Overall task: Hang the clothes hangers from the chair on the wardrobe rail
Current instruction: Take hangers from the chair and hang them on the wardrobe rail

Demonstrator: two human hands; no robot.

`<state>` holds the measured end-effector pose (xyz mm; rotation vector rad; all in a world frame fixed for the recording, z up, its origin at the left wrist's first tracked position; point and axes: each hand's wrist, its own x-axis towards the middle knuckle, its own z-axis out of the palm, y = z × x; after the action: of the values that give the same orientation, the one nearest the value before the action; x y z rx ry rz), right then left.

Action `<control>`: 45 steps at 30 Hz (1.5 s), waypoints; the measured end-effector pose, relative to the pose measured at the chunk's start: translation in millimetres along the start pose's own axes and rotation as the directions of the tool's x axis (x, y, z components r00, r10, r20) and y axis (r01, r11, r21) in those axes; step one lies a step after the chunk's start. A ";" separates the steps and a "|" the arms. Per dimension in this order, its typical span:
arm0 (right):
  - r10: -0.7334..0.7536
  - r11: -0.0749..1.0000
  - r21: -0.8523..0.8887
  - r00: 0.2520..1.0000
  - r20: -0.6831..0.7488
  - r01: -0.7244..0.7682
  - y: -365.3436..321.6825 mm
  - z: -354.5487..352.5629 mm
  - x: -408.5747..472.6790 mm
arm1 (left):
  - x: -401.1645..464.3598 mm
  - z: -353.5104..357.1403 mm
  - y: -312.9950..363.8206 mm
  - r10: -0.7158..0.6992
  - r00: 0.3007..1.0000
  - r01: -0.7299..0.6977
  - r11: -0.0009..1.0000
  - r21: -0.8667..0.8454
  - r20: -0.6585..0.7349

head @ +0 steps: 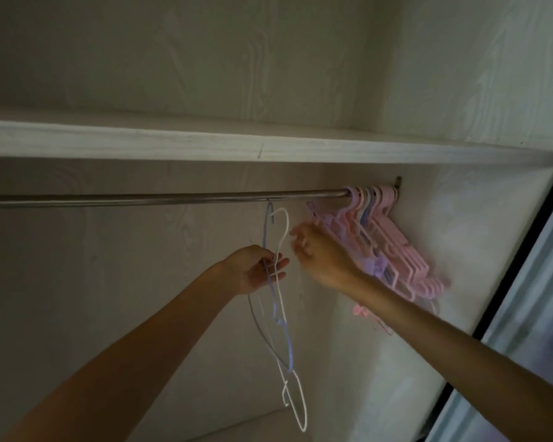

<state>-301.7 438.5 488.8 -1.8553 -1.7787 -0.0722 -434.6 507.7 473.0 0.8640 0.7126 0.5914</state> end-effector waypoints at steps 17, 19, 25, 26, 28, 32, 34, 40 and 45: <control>0.282 0.914 0.338 0.950 -0.134 -0.224 -5.3 33.1 -76.0 | -16.3 -25.8 -30.1 0.102 0.990 -0.082 0.979 0.184 -0.102; 0.312 0.917 0.331 0.919 -0.242 -0.224 3.4 17.3 -66.2 | -19.1 -30.4 -20.7 0.130 0.984 -0.102 0.971 0.218 -0.118; 0.321 0.947 0.097 0.920 -0.225 -0.306 11.1 0.1 8.9 | -27.2 -37.6 -8.9 0.133 0.981 -0.119 0.987 0.104 -0.144; 0.330 0.944 0.040 0.927 -0.179 -0.328 8.6 3.2 15.5 | -27.8 -37.9 -9.5 0.129 0.982 -0.117 0.989 0.094 -0.139; 0.368 0.925 -0.063 0.926 -0.085 -0.374 6.5 11.3 22.8 | -28.4 -38.8 -10.7 0.124 0.982 -0.110 0.988 0.106 -0.141; 0.422 0.900 -0.128 0.906 0.010 -0.418 16.5 32.6 22.1 | -33.2 -38.3 -9.1 0.128 0.982 -0.107 0.983 0.148 -0.140; 0.446 0.889 -0.126 0.894 0.029 -0.440 21.6 36.6 20.2 | -35.8 -38.6 -6.7 0.130 0.983 -0.109 0.982 0.157 -0.131; 0.154 0.955 -0.215 0.960 -0.235 -0.205 22.2 15.7 22.8 | -38.8 -46.1 -2.2 0.129 0.986 -0.104 0.970 0.220 -0.104; -0.074 0.942 -0.335 0.972 -0.221 -0.004 17.9 -5.3 56.5 | -29.9 -47.4 -1.1 0.117 0.985 -0.085 0.969 0.234 -0.126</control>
<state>-276.6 488.0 510.2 -1.9488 -1.7149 -0.6147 -489.2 507.8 459.9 1.0847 0.8791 0.6748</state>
